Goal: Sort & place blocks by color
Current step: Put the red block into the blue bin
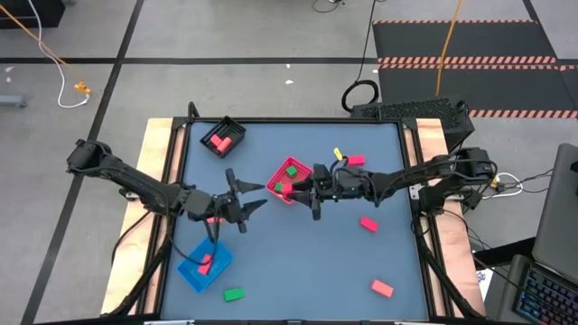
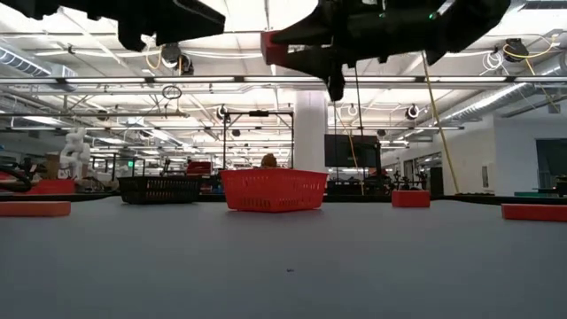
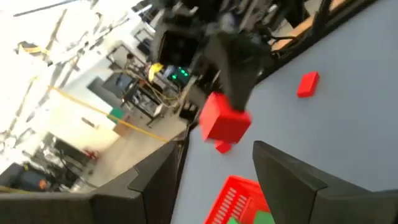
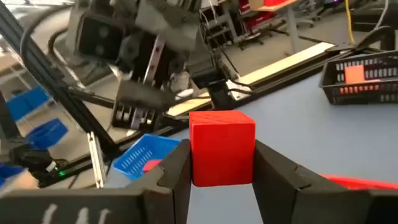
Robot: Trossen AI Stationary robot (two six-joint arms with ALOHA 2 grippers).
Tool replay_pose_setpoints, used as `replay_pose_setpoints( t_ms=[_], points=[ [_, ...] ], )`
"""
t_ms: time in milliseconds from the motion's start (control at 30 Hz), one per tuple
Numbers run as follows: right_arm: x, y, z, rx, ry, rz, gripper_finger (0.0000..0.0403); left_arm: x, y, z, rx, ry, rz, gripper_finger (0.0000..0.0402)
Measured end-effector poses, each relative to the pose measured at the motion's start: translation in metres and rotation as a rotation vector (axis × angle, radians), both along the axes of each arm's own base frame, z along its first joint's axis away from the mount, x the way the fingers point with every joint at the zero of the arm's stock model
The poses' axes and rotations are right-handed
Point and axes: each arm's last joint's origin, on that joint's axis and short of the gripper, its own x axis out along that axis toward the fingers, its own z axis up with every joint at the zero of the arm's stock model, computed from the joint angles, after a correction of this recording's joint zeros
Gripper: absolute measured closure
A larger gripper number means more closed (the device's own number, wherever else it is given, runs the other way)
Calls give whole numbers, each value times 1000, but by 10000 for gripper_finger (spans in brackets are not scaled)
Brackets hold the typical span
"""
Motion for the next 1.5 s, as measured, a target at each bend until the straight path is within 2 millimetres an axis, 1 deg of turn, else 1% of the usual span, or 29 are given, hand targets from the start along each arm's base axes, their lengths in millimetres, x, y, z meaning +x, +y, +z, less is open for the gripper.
replay_pose_setpoints(
  t_ms=[133, 200, 267, 367, 500, 600, 667, 833, 1000, 1133, 1233, 1367, 1500],
  points=[
    [7, -3, -3, 22, -40, 32, 280, 12, -8, -18, 83, 56, -22, 178],
    [10, -2, -3, 25, -52, 52, 280, 18, -10, -26, 110, 71, -16, 165],
    [11, -2, -2, 38, -55, 54, 279, 22, -10, -32, 133, 73, 30, 147],
    [11, 1, -3, 46, -48, 62, 279, 25, -10, -32, 152, 43, 99, 116],
    [11, 3, -3, 49, -45, 68, 279, 25, -10, -30, 121, 12, 111, 75],
    [11, 3, -3, 50, -48, 68, 278, 25, -10, -30, 115, 12, 109, 54],
    [11, 3, -3, 49, -48, 67, 278, 25, -10, -30, 103, 8, 93, 46],
    [11, 3, -3, 49, -49, 63, 278, 26, -11, -26, 89, -29, 75, 45],
    [11, 3, -2, 49, -60, 63, 278, 29, -14, -22, 82, -51, 18, 58],
    [11, 4, 0, 49, -78, 66, 278, 39, -16, -20, 118, -38, 28, 73],
    [11, 5, 0, 50, -79, 68, 278, 54, -20, -15, 146, -43, 32, 83],
    [11, 6, 0, 50, -79, 74, 278, 71, -24, -18, 186, -14, 77, 97],
    [11, 8, 0, 51, -71, 82, 278, 79, -25, -24, 229, 25, 157, 113]
  ],
)
